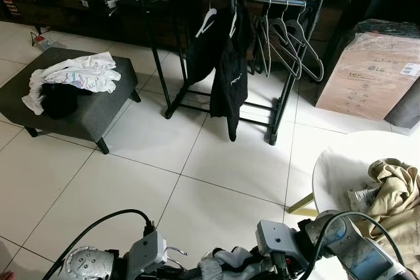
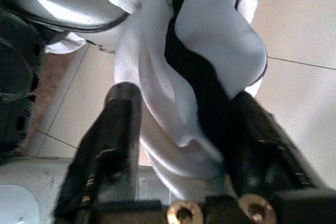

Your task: Hang hanger

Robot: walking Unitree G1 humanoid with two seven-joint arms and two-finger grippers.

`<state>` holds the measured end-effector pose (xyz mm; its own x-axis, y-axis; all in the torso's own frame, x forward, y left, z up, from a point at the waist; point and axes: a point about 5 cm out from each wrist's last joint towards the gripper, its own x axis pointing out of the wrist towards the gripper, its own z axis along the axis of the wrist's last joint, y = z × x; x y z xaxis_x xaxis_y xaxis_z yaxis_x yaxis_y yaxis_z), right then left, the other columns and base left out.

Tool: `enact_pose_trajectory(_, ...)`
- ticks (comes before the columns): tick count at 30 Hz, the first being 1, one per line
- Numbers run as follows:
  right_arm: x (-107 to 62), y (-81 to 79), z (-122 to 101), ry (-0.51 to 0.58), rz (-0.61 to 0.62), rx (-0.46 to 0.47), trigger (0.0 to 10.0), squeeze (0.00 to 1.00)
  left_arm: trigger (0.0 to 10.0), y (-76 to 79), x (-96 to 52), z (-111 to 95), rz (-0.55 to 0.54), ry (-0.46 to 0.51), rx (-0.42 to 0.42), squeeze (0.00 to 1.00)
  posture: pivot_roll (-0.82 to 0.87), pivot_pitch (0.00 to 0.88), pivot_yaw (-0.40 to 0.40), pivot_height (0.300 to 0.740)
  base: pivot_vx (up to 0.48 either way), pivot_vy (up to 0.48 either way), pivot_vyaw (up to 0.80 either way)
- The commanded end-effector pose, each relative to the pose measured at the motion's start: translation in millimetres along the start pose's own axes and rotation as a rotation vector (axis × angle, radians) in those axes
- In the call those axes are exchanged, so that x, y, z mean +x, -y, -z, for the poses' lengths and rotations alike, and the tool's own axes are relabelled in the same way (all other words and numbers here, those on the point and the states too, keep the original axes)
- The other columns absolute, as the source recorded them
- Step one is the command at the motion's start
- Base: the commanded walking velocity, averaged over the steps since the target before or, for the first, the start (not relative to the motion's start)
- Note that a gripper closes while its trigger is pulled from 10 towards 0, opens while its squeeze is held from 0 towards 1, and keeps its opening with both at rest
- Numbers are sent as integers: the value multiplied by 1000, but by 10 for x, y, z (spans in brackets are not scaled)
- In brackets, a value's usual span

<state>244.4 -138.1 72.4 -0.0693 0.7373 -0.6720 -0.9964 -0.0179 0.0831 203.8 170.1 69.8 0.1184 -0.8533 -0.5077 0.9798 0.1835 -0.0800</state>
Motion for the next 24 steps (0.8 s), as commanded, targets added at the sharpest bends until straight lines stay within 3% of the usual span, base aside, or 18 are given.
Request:
enact_pose_trajectory(1, 18, 8, 22, -11, 11, -6, 10000, 1000, 0, 22, -51, 49, 10, -27, -12, 0, -60, 180, -1, 740, 0, 0, 0)
enact_pose_trajectory(6, 18, 103, -8, -2, 82, -19, 10000, 1000, 0, 22, -103, 114, 23, -123, 20, 0, -61, 175, 0, 740, 0, 0, 0)
enact_pose_trajectory(15, 26, 315, -16, -1, 277, -49, 10000, 1000, 0, -67, -200, 179, -90, -200, 23, 0, -56, 160, 2, 740, 0, 0, 0)
enact_pose_trajectory(16, 26, 338, -12, -3, 299, -45, 10000, 875, 0, -82, -206, 191, -115, -203, 22, 0, -56, 160, 2, 740, 0, 0, 0)
enact_pose_trajectory(17, 24, 386, 0, -16, 350, -48, 10000, 90, 0, -119, -221, 234, -177, -225, 12, 0, -56, 155, 4, 740, 0, 0, 0)
enact_pose_trajectory(18, 24, 403, 6, -21, 369, -49, 10000, 0, 0, -131, -226, 250, -198, -233, 9, 0, -56, 153, 4, 740, 0, 0, 0)
enact_pose_trajectory(21, 0, 519, -5, 33, 481, 18, 10000, 0, 0, -176, -271, 340, -335, -255, -37, 0, -50, 148, 3, 740, 0, 0, 0)
enact_pose_trajectory(24, -1, 524, -5, 37, 485, 22, 10000, 0, 0, -169, -269, 338, -336, -250, -41, 0, -49, 147, 3, 740, 0, 0, 0)
